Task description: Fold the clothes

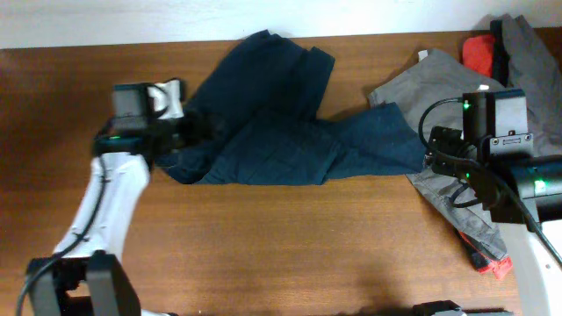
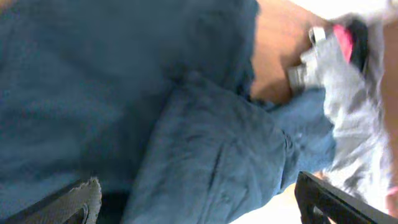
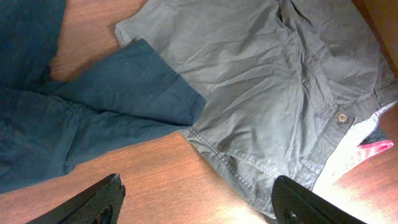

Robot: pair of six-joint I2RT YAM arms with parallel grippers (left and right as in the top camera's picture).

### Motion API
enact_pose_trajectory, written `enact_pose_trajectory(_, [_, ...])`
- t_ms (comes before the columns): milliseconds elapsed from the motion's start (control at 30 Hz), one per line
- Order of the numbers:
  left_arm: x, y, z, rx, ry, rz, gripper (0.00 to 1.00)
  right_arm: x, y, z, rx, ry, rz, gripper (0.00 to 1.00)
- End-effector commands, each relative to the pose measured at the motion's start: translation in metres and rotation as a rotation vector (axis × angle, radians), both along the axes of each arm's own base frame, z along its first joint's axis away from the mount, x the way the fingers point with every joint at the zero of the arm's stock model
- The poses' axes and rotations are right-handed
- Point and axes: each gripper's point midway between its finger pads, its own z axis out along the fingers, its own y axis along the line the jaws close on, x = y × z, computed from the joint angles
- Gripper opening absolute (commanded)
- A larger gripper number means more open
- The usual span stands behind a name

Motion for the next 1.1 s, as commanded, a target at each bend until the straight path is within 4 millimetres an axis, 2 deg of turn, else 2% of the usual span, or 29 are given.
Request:
enact_pose_trajectory(0, [0.014, -0.015, -0.016, 0.182, -0.067, 0.001, 0.99, -0.001, -0.006, 0.002, -0.018, 0.0, -0.022, 0.8])
enact_pose_trajectory(100, [0.039, -0.04, -0.041, 0.197, -0.124, -0.026, 0.99, -0.004, -0.006, 0.0, -0.02, 0.015, -0.022, 0.8])
enact_pose_trajectory(233, [0.07, -0.056, -0.06, 0.166, -0.219, -0.032, 0.99, -0.006, -0.007, -0.002, -0.021, 0.026, -0.022, 0.8])
enact_pose_trajectory(300, [0.08, -0.067, -0.079, 0.092, -0.209, -0.039, 0.99, -0.007, -0.007, -0.002, -0.021, 0.031, -0.022, 0.8])
enact_pose_trajectory(400, [0.085, -0.076, -0.111, 0.067, -0.155, -0.071, 0.99, -0.007, -0.007, -0.002, -0.021, 0.031, -0.022, 0.8])
enact_pose_trajectory(500, [0.083, -0.087, -0.128, 0.022, -0.116, -0.122, 0.99, -0.007, -0.007, -0.003, -0.021, 0.031, -0.022, 0.8])
enact_pose_trajectory(567, [0.076, -0.094, -0.136, -0.004, -0.091, -0.156, 0.93, -0.007, -0.006, -0.002, -0.021, 0.031, -0.022, 0.8])
enact_pose_trajectory(600, [0.072, -0.098, -0.139, -0.016, -0.076, -0.171, 0.89, -0.007, -0.007, -0.002, -0.021, 0.031, -0.022, 0.8])
enact_pose_trajectory(633, [0.069, -0.1, -0.139, -0.027, -0.066, -0.184, 0.77, -0.007, -0.007, -0.002, -0.021, 0.031, -0.022, 0.8])
enact_pose_trajectory(667, [0.067, -0.103, -0.138, -0.041, -0.062, -0.197, 0.7, -0.007, -0.006, -0.002, -0.021, 0.031, -0.022, 0.8])
enact_pose_trajectory(767, [0.055, -0.117, -0.127, -0.129, -0.053, -0.28, 0.33, -0.007, -0.007, -0.003, -0.021, 0.031, -0.022, 0.8])
enact_pose_trajectory(867, [0.043, -0.129, -0.111, -0.22, -0.048, -0.362, 0.04, -0.007, -0.007, -0.002, -0.021, 0.031, -0.022, 0.8])
enact_pose_trajectory(900, [0.041, -0.129, -0.107, -0.228, -0.042, -0.368, 0.01, -0.007, -0.007, -0.002, -0.021, 0.031, -0.022, 0.8])
enact_pose_trajectory(967, [0.039, -0.126, -0.1, -0.227, -0.035, -0.363, 0.01, -0.007, -0.007, -0.003, -0.021, 0.032, -0.022, 0.8])
enact_pose_trajectory(1067, [0.037, -0.118, -0.077, -0.223, -0.047, -0.353, 0.01, -0.007, -0.007, -0.003, -0.021, 0.033, -0.022, 0.8])
